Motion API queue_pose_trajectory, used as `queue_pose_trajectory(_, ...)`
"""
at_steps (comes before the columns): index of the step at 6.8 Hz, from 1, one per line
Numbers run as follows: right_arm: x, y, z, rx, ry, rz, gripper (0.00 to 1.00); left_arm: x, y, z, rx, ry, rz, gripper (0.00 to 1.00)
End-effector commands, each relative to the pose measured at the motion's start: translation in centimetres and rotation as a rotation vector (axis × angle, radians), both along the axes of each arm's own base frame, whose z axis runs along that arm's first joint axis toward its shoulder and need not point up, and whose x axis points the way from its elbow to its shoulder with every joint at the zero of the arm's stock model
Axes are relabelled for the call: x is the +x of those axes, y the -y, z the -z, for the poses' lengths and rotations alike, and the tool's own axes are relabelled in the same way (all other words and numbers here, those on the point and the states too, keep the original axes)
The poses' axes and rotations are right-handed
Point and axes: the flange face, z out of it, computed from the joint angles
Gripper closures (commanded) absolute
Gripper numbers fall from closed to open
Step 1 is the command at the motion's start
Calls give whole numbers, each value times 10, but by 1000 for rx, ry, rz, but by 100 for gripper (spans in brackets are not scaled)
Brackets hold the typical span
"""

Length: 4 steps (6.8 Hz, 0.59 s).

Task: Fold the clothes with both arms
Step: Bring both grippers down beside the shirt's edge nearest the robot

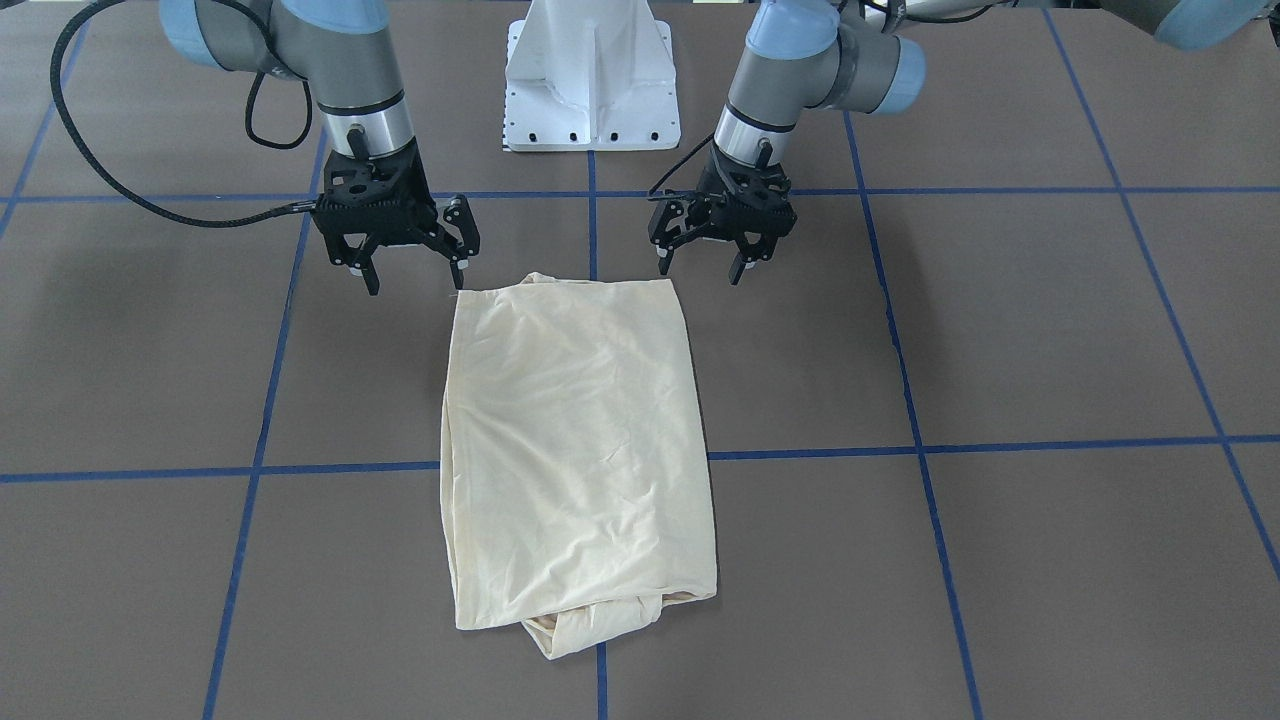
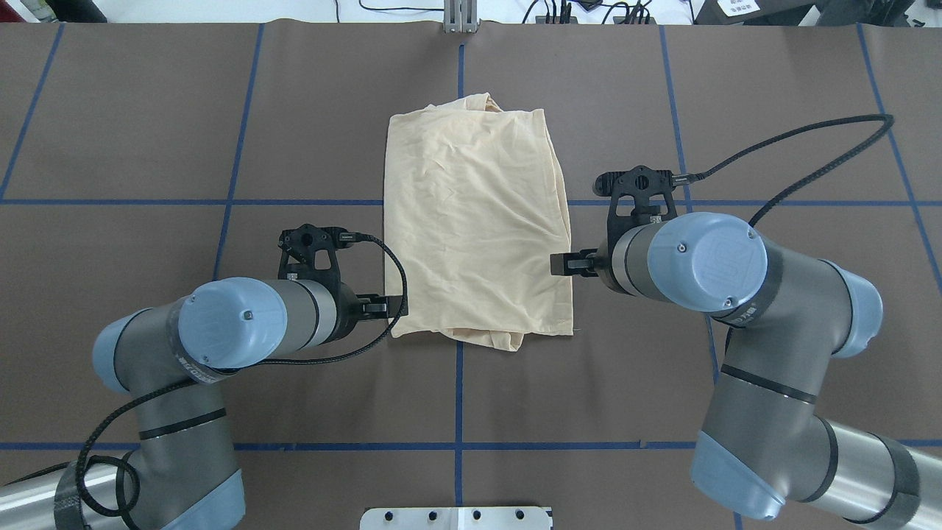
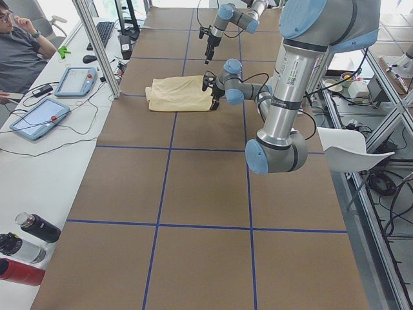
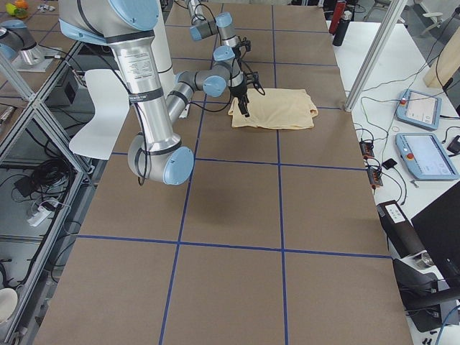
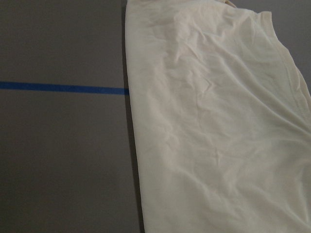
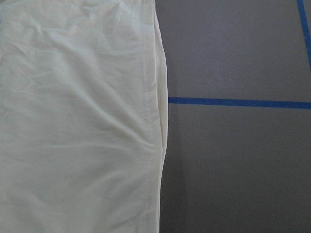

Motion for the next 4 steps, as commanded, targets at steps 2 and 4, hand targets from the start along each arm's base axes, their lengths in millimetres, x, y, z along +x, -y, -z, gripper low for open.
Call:
queue_pose_trajectory(2,1,-7,-12,13,14,-6,0,19,-2,-16,-37,29,2,15)
queue_pose_trajectory(4,-1,-7,-11,13,14,-4,0,33,-8,-7,-39,27,-13,33)
